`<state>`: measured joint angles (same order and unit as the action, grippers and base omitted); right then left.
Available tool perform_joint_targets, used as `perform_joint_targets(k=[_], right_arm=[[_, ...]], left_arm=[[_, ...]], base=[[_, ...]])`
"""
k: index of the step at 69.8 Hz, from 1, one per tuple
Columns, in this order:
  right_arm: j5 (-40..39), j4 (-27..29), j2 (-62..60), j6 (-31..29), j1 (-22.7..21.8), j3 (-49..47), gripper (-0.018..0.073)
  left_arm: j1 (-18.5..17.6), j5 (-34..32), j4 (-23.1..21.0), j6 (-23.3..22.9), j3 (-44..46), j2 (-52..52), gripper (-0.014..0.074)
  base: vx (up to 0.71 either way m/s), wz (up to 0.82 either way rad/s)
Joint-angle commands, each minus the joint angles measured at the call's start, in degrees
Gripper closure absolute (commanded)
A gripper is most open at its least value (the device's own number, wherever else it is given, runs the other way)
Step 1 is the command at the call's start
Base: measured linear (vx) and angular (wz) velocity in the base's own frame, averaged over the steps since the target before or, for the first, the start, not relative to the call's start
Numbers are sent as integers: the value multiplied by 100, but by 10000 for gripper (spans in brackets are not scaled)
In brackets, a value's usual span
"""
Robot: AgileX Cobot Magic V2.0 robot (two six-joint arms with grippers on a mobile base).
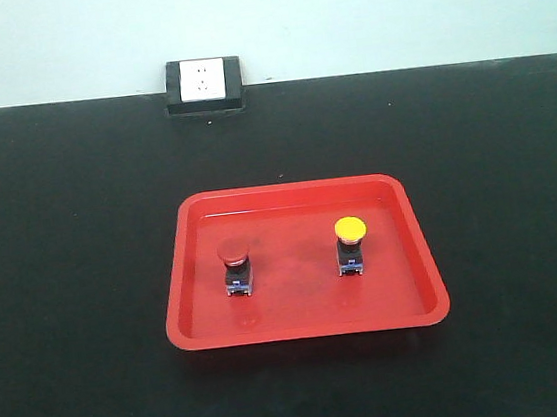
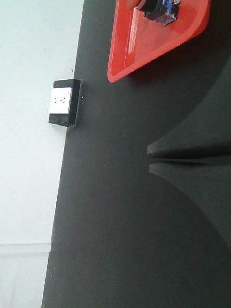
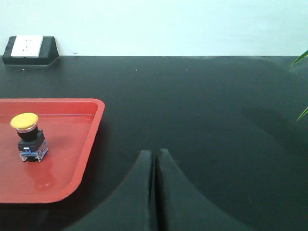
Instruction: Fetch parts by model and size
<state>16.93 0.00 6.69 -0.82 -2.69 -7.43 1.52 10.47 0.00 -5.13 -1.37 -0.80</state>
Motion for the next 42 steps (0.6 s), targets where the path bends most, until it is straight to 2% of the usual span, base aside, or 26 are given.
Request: perform_joint_targets(k=[1,13,42], right_arm=[[-822,0,-285,-51,-9,250,566],[-1750,192,-837,-27,-9,976,566],[-1641,246,-832,-52,-9,952,566]], left_arm=[[9,-442,-53,-12,21,-35,603],[9,-442,-53,-12,21,-35,603],[9,-442,-53,-12,21,-35,603]], base=[[0,0],[0,0],[0,0]])
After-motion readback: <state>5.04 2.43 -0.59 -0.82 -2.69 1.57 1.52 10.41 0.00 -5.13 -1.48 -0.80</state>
